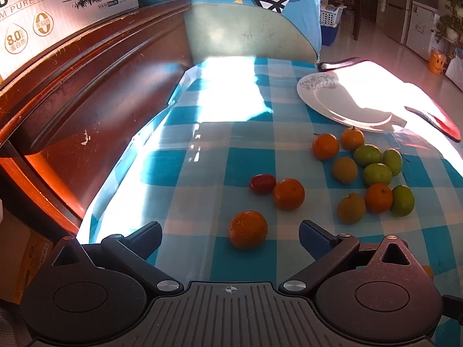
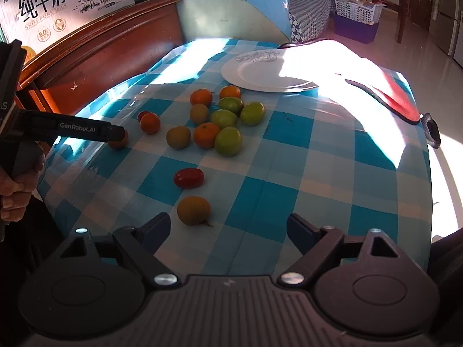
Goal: Organize fruits
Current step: 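Move the left tool toward a large orange while the right tool approaches a small tan tangerine, then close the left tool on the large orange while the right tool grasps the tan tangerine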
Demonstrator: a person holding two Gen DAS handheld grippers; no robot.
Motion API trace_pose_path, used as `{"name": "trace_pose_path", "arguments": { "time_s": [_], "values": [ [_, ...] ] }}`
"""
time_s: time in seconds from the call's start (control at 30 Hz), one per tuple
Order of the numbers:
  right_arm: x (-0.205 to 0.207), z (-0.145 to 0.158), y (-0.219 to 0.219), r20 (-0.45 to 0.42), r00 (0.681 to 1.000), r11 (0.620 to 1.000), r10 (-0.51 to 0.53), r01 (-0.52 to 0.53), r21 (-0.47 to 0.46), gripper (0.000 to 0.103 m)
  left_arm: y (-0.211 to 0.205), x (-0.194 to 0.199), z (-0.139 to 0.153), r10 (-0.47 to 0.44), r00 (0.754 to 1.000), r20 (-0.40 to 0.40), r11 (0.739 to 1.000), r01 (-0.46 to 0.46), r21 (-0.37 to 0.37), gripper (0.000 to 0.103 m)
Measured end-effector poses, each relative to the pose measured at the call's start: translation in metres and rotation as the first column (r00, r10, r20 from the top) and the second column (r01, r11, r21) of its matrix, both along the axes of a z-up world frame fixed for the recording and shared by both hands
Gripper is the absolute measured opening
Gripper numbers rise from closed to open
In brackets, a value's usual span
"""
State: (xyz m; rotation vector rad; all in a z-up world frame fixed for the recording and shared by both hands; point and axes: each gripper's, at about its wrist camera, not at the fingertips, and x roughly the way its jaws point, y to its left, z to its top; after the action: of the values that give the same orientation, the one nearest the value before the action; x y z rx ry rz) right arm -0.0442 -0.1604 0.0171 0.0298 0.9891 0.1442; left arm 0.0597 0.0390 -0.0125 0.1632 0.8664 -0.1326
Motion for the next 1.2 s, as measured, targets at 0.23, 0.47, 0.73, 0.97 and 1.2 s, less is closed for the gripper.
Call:
{"name": "trace_pose_path", "arguments": {
  "time_s": [0.23, 0.47, 0.73, 0.97, 1.2],
  "values": [
    [0.001, -0.007, 0.005, -0.005, 1.000, 1.000, 0.015, -0.015, 0.000, 0.080, -0.001, 0.009, -0.015, -0.005, 0.999, -0.036, 1.000, 0.005, 0.001, 0.096],
    [0.004, -0.010, 0.008, 0.017, 0.999, 0.999, 0.028, -0.028, 0.018, 0.071, 0.005, 0.013, -0.016, 0.021, 0.999, -0.033, 0.999, -0.022, -0.030, 0.085],
    [0.009, -0.016, 0.022, 0.044, 0.996, 0.997, 0.081, -0.080, -0.025, 0.054, 0.008, 0.016, -0.017, 0.029, 0.999, -0.034, 0.996, -0.031, -0.080, 0.058],
    [0.009, -0.020, 0.031, 0.055, 0.989, 0.990, 0.136, -0.134, -0.044, 0.030, 0.005, 0.017, -0.021, 0.014, 0.999, -0.045, 0.996, -0.018, -0.086, 0.038],
    [0.011, -0.020, 0.028, 0.065, 0.991, 0.993, 0.117, -0.115, -0.035, 0.029, 0.006, 0.015, -0.019, 0.029, 0.999, -0.030, 0.994, -0.032, -0.100, 0.028]
  ]
}}
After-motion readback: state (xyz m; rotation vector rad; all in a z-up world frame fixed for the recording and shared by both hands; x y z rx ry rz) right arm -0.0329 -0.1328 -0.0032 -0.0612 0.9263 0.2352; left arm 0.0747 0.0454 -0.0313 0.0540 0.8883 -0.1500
